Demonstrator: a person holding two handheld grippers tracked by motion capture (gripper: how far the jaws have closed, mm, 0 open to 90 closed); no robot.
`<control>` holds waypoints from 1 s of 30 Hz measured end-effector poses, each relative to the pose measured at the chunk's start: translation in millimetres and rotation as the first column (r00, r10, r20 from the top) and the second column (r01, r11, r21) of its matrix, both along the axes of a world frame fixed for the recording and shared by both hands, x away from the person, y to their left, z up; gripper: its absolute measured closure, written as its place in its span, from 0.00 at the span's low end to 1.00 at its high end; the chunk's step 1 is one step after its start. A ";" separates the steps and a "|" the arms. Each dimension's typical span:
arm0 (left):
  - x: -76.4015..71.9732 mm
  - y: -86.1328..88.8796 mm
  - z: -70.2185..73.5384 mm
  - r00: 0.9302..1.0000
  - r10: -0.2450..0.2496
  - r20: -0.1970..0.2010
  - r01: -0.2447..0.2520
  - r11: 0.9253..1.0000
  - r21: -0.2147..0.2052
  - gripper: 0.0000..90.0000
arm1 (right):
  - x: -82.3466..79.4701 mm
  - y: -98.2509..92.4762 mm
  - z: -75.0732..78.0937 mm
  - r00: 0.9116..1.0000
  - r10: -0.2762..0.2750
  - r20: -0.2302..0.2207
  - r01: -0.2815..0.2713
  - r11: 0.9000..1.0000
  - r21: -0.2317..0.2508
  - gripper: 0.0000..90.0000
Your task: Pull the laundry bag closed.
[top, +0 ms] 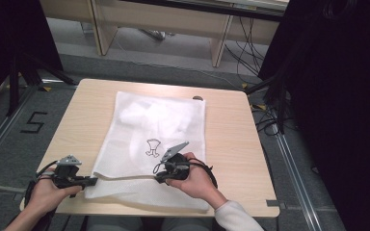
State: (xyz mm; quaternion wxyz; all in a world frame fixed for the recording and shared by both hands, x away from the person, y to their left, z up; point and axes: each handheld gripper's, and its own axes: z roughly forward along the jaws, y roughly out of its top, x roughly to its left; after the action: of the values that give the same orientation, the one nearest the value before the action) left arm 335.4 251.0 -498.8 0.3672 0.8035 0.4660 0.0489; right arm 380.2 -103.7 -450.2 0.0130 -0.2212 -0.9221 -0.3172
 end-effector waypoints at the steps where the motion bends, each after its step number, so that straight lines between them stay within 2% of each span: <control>1: 0.1 0.1 0.2 1.000 -0.002 0.002 0.002 1.000 0.007 0.95 | -0.4 -0.4 0.3 1.000 -0.005 -0.006 0.005 1.000 0.001 0.92; 2: 0.1 0.0 0.2 1.000 -0.002 0.001 0.002 1.000 0.006 0.95 | 0.0 -0.8 0.2 1.000 -0.002 -0.007 0.002 1.000 0.001 0.92; 3: 0.0 0.3 1.4 1.000 -0.004 -0.007 0.004 1.000 0.023 0.95 | 0.3 -1.6 0.4 1.000 -0.002 -0.005 0.002 1.000 0.003 0.92; 5: 0.1 0.1 0.1 1.000 0.000 0.000 0.000 1.000 0.005 0.95 | 0.1 -2.2 0.2 1.000 -0.007 -0.002 0.007 1.000 0.002 0.92; 6: 0.0 0.5 1.3 1.000 -0.002 -0.009 0.002 1.000 0.023 0.95 | -0.3 -2.7 0.9 1.000 -0.009 -0.009 0.009 1.000 -0.002 0.92; 10: 0.6 0.9 1.5 1.000 -0.015 -0.024 0.015 1.000 0.017 0.95 | -0.6 -5.1 1.5 1.000 -0.020 -0.014 0.020 1.000 -0.003 0.92; 11: 0.2 -0.6 0.7 1.000 0.003 -0.019 -0.002 1.000 0.007 0.95 | 0.5 -5.2 0.4 1.000 -0.007 -0.011 0.007 1.000 0.006 0.92; 12: 0.2 -1.0 0.3 1.000 0.017 -0.015 -0.016 1.000 0.003 0.95 | -0.5 -5.6 0.6 1.000 -0.015 -0.013 0.015 1.000 0.008 0.92; 13: 0.3 1.0 1.2 1.000 -0.006 -0.022 0.007 1.000 0.015 0.94 | -1.3 -6.7 1.3 0.999 -0.027 -0.019 0.027 1.000 -0.002 0.92; 14: 0.3 0.9 1.1 1.000 -0.006 -0.020 0.006 1.000 0.018 0.95 | 0.0 -8.2 0.9 1.000 -0.012 -0.017 0.012 1.000 0.004 0.92; 15: 0.7 1.2 1.3 1.000 -0.012 -0.022 0.013 1.000 0.022 0.95 | -0.1 -11.3 0.6 0.999 -0.026 -0.020 0.026 1.000 0.007 0.92; 16: 0.6 0.6 1.1 1.000 -0.009 -0.022 0.010 1.000 0.019 0.95 | -0.1 -11.3 0.6 0.999 -0.026 -0.020 0.026 1.000 0.007 0.92; 17: 0.3 -1.3 0.1 1.000 0.019 -0.015 -0.019 1.000 0.010 0.95 | -0.6 -12.8 1.9 0.999 -0.035 -0.021 0.035 0.999 -0.001 0.92; 18: 0.2 -1.0 0.4 1.000 0.014 -0.018 -0.014 1.000 0.003 0.95 | 0.0 -13.3 1.3 1.000 -0.022 -0.019 0.022 1.000 0.004 0.92; 19: 0.7 1.4 1.5 1.000 -0.015 -0.023 0.016 1.000 0.023 0.95 | -0.4 -14.3 1.5 0.999 -0.027 -0.021 0.027 1.000 0.006 0.92; 20: 0.3 -0.3 0.8 1.000 0.003 -0.019 -0.003 1.000 0.014 0.95 | -0.4 -14.4 0.6 1.000 -0.025 -0.013 0.026 1.000 0.014 0.92; 21: 0.4 -1.1 0.0 1.000 0.019 -0.016 -0.018 1.000 0.009 0.95 | -0.5 -15.0 1.2 1.000 -0.022 -0.011 0.022 1.000 0.002 0.92; 23: 0.6 0.9 1.2 1.000 -0.012 -0.023 0.012 1.000 0.020 0.95 | -1.2 -15.1 0.9 0.999 -0.040 -0.019 0.040 0.999 0.008 0.92; 27: 0.7 1.3 1.2 1.000 -0.012 -0.022 0.012 1.000 0.023 0.94 | -0.8 -16.1 2.1 0.999 -0.033 -0.022 0.033 0.999 -0.001 0.92; 28: 0.2 -0.9 0.1 1.000 0.021 -0.017 -0.021 1.000 0.007 0.95 | 0.1 -16.7 1.5 1.000 -0.025 -0.014 0.025 1.000 0.002 0.92; 29: 0.0 -1.0 0.2 1.000 0.021 -0.017 -0.021 1.000 0.005 0.95 | 0.9 -18.1 1.4 1.000 -0.020 -0.022 0.020 1.000 0.004 0.92; 30: 0.6 1.4 1.4 1.000 -0.015 -0.023 0.016 1.000 0.024 0.95 | 0.7 -19.0 1.3 0.999 -0.027 -0.018 0.027 1.000 0.005 0.92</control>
State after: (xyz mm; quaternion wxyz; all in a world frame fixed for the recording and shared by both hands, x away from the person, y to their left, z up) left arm 336.0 252.4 -497.3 0.3524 0.8120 0.4633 0.0426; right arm 380.9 -122.7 -448.9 0.0174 -0.2365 -0.9181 -0.3176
